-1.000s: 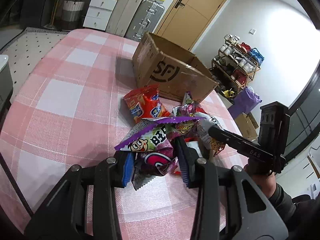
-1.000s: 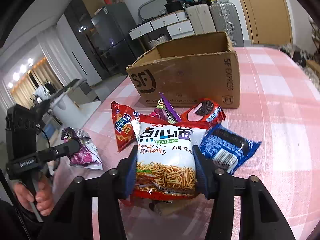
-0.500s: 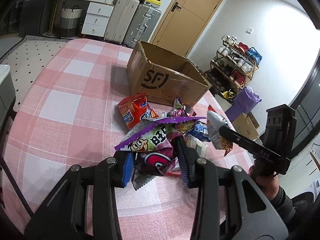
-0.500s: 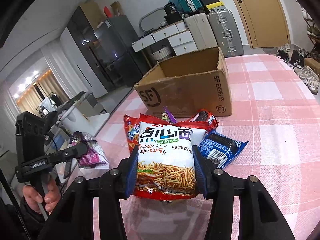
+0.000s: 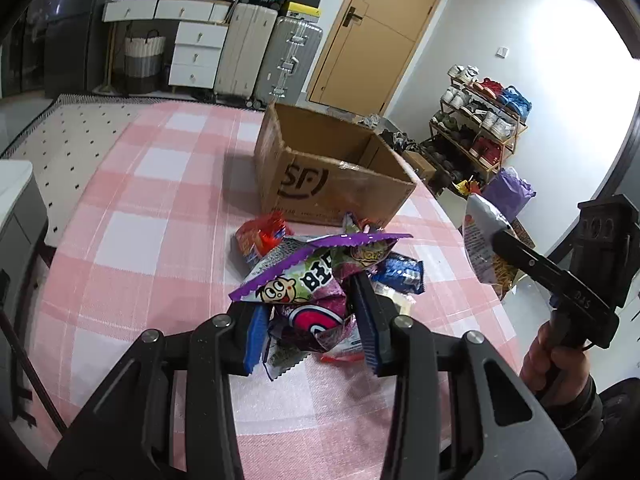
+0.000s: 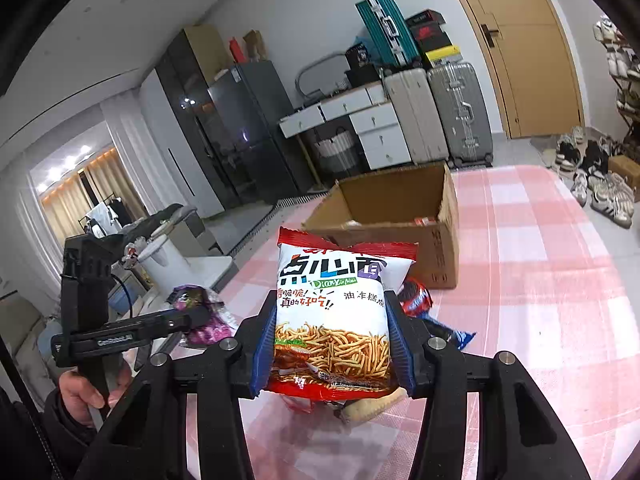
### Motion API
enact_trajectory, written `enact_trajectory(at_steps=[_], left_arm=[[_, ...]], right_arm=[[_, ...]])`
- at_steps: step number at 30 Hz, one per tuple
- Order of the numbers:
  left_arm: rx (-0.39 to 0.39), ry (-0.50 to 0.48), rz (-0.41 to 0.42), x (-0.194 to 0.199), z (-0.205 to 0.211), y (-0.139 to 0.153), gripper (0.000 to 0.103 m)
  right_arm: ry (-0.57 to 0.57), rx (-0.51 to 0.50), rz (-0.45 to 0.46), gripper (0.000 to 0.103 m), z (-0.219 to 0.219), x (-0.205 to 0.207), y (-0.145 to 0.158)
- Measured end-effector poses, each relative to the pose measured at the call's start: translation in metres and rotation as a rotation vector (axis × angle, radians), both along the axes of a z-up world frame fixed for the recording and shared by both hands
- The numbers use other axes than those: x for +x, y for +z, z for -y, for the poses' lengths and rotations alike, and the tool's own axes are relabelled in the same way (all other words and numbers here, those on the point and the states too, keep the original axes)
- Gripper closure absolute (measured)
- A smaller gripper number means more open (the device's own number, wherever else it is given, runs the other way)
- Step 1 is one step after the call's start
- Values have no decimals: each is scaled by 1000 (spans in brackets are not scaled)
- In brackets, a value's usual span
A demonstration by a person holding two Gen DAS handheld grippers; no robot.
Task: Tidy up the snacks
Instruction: 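Carry both bags over the cardboard box and lower them inside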
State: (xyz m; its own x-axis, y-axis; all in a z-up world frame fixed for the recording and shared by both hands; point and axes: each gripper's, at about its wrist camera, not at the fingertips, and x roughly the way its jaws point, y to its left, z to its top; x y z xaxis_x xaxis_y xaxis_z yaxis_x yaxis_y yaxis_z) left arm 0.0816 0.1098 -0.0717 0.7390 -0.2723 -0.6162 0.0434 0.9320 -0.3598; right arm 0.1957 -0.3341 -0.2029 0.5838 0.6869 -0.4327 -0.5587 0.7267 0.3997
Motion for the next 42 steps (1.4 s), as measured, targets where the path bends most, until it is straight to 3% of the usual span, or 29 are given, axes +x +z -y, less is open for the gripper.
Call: enact_trajectory(at_steps=[15, 21, 34, 42], left_arm=[[106, -70, 127, 6, 30, 78, 67], [59, -98, 144, 22, 35, 112, 67], [123, -106, 158, 77, 61, 173, 67], [143, -108, 138, 135, 69, 193, 67]], right_arm=[[1, -43, 137, 53, 3, -6, 63], [14, -68, 201, 53, 0, -1, 94], [41, -70, 214, 53, -8, 49, 135], [49, -77, 211, 53, -13, 88, 152]])
